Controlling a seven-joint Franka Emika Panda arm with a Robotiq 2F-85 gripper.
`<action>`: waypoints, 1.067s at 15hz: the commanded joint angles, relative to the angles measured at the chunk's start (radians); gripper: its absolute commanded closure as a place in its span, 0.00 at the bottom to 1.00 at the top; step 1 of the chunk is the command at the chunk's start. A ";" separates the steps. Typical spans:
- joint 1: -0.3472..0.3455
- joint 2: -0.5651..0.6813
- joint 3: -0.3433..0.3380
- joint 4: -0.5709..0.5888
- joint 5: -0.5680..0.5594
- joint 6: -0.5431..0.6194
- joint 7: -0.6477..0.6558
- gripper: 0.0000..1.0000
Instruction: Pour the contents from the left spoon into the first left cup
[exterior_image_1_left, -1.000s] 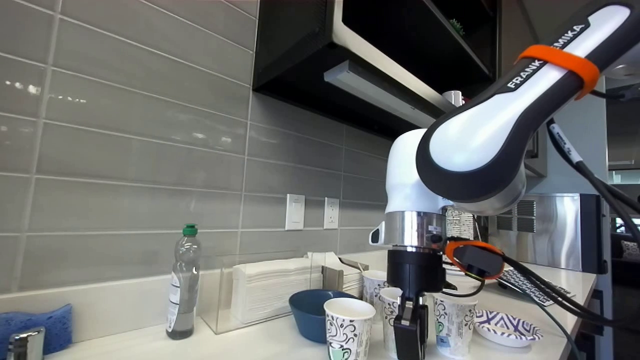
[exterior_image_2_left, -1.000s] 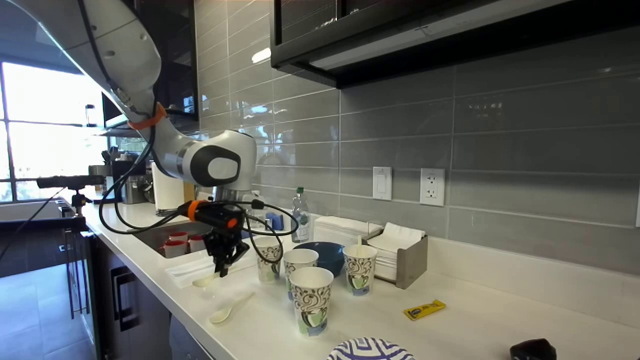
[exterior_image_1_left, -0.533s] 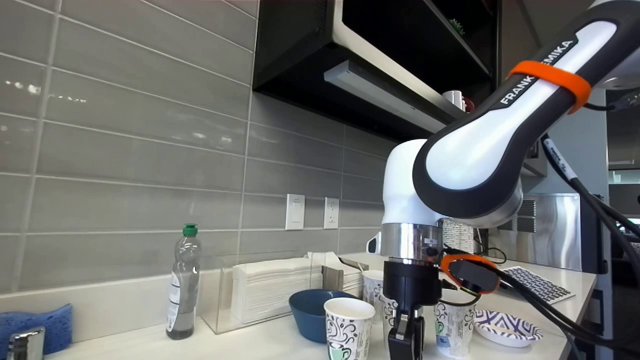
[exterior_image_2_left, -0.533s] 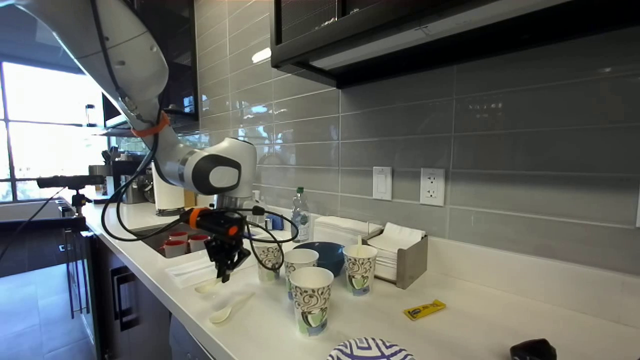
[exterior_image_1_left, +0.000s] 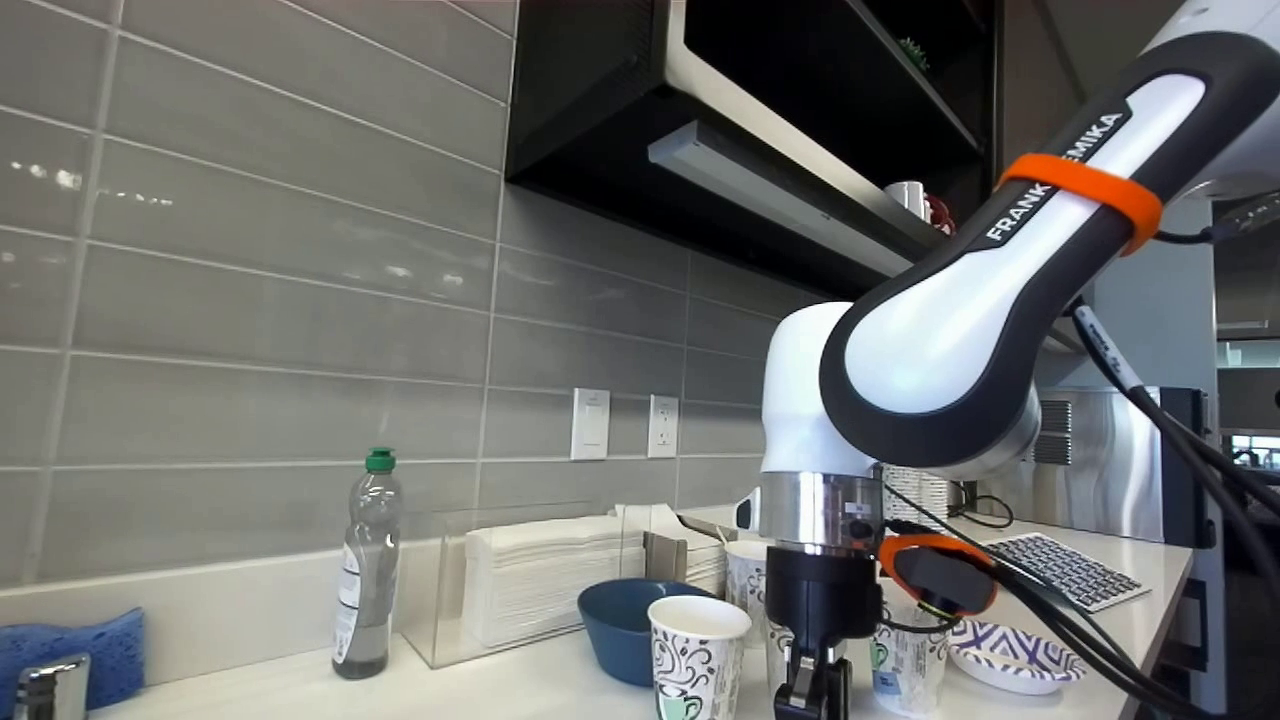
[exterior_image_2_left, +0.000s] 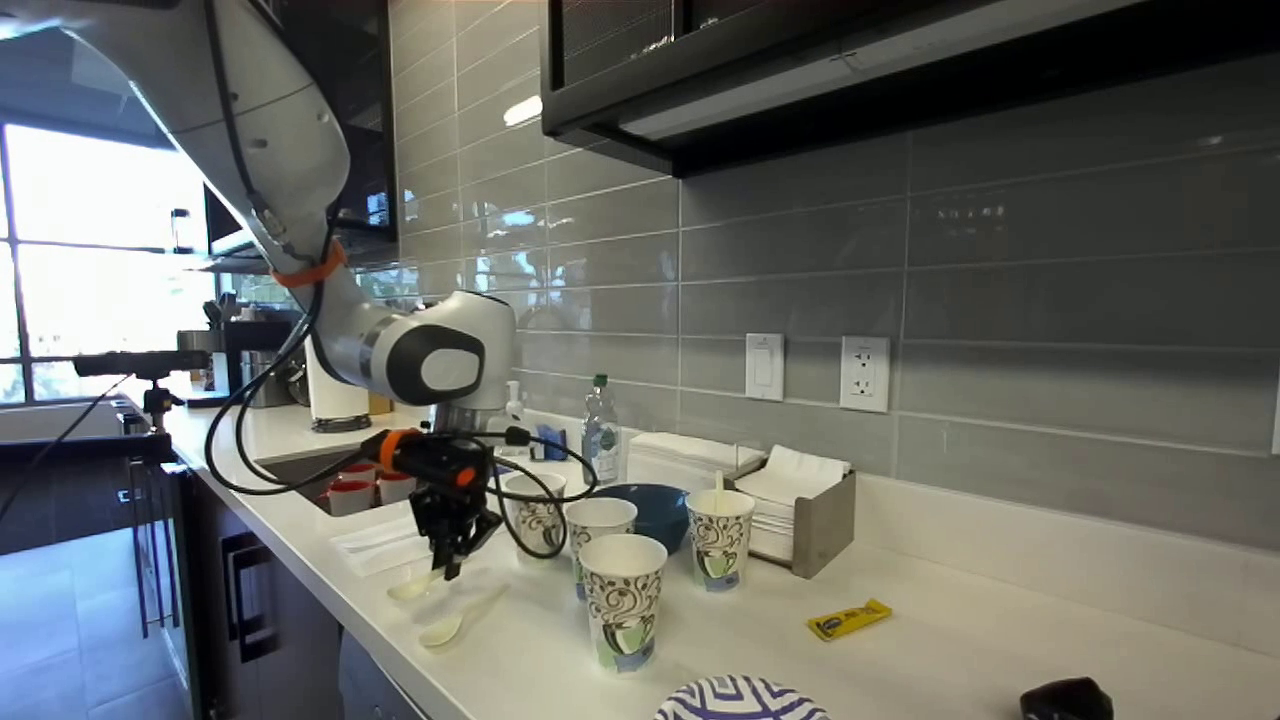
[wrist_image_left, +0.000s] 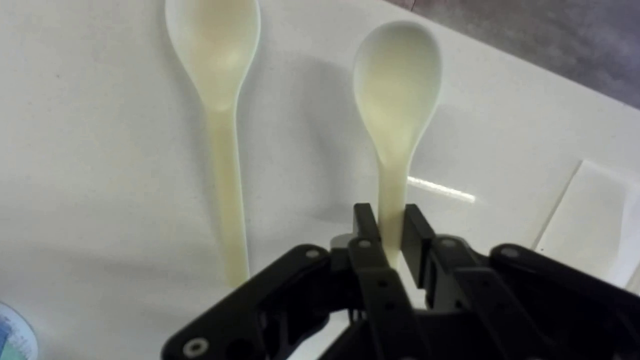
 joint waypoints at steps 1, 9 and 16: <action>0.009 0.008 -0.005 0.002 -0.025 0.012 0.033 0.48; 0.026 -0.117 0.009 -0.023 -0.092 -0.068 0.104 0.00; 0.048 -0.214 0.020 -0.005 -0.108 -0.210 0.163 0.00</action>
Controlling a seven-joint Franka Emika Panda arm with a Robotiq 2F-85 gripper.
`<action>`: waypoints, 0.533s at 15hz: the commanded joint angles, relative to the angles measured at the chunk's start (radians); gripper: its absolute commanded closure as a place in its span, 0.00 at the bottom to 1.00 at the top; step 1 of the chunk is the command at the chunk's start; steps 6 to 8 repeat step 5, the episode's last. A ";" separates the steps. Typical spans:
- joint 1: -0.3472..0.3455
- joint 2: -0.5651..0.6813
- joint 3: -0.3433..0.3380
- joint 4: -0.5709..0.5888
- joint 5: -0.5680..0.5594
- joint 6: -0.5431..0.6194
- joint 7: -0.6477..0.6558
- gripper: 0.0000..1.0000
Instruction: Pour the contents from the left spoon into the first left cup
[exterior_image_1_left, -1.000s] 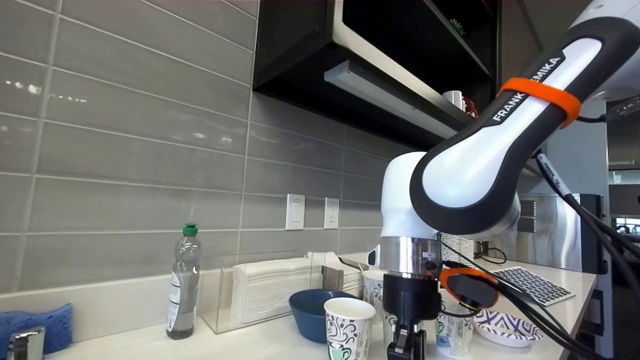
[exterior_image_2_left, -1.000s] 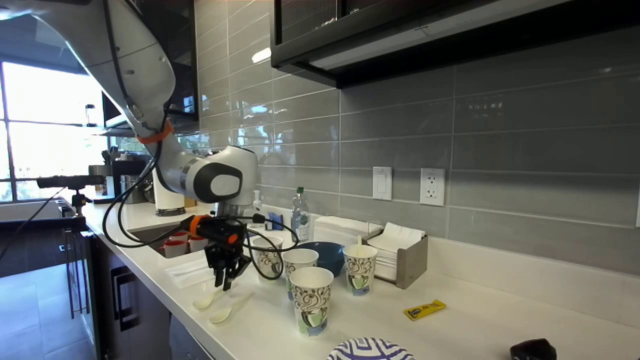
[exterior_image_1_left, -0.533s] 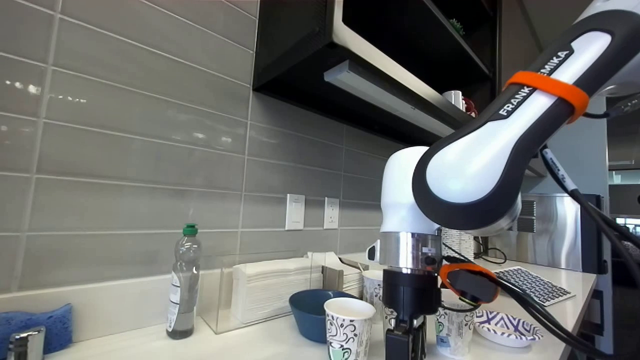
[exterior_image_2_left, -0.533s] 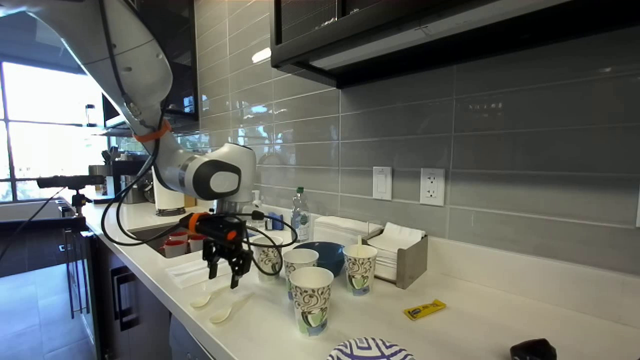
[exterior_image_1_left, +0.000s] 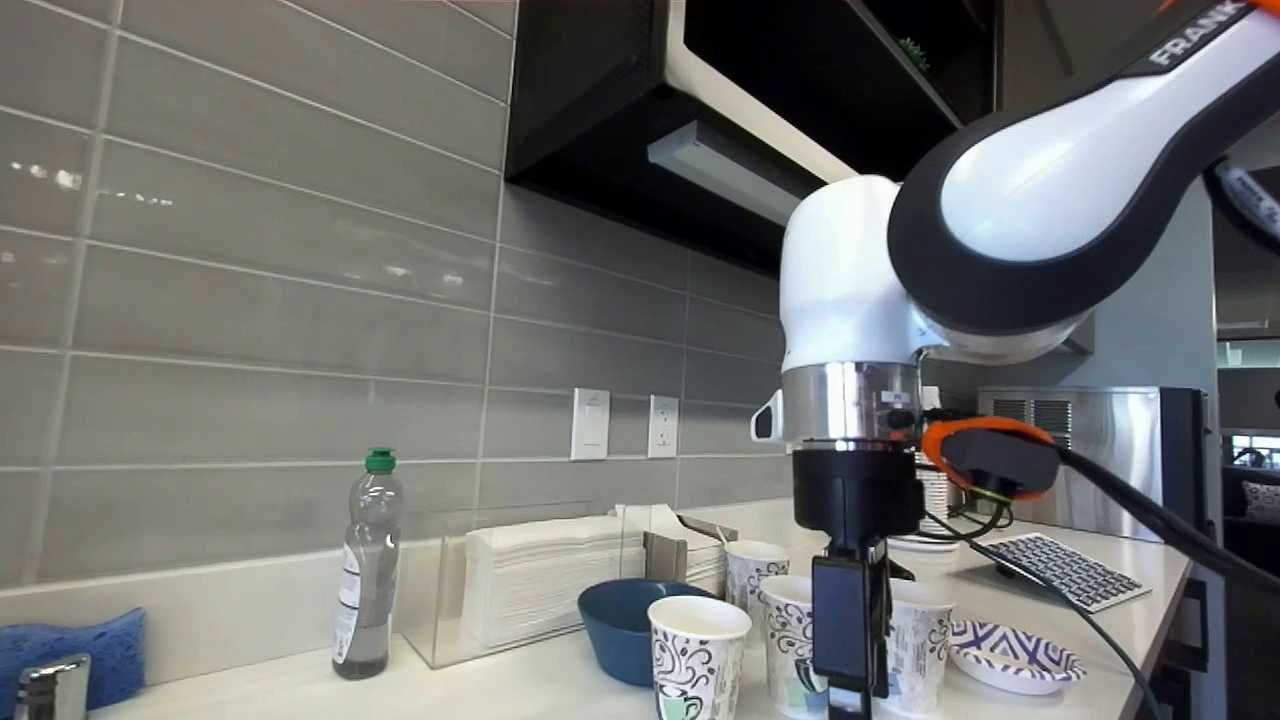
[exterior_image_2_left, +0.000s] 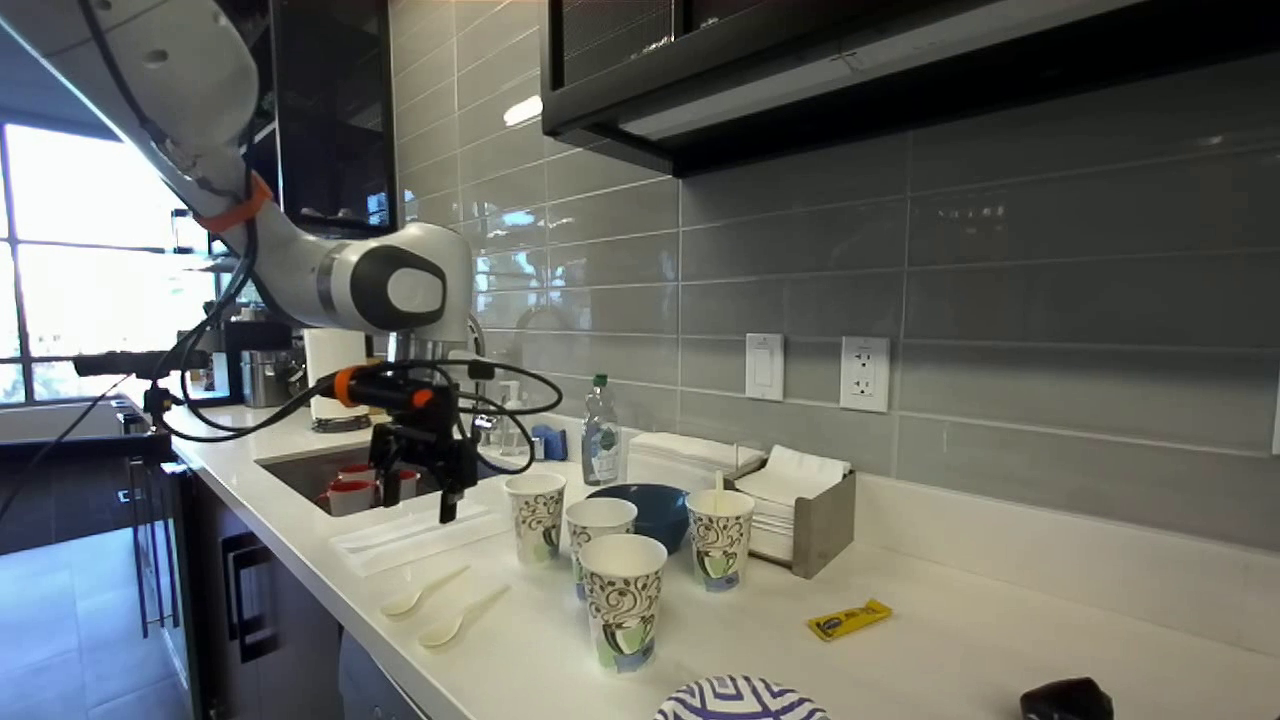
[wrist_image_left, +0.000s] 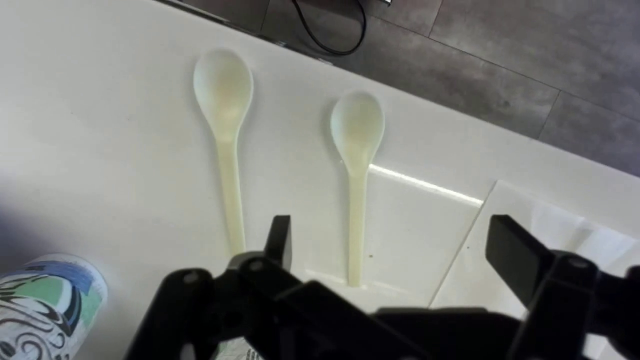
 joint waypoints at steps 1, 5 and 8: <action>0.012 -0.019 -0.007 0.001 -0.004 -0.012 0.007 0.00; 0.012 -0.006 -0.010 -0.001 -0.003 -0.011 0.006 0.00; 0.012 -0.006 -0.010 -0.001 -0.003 -0.011 0.006 0.00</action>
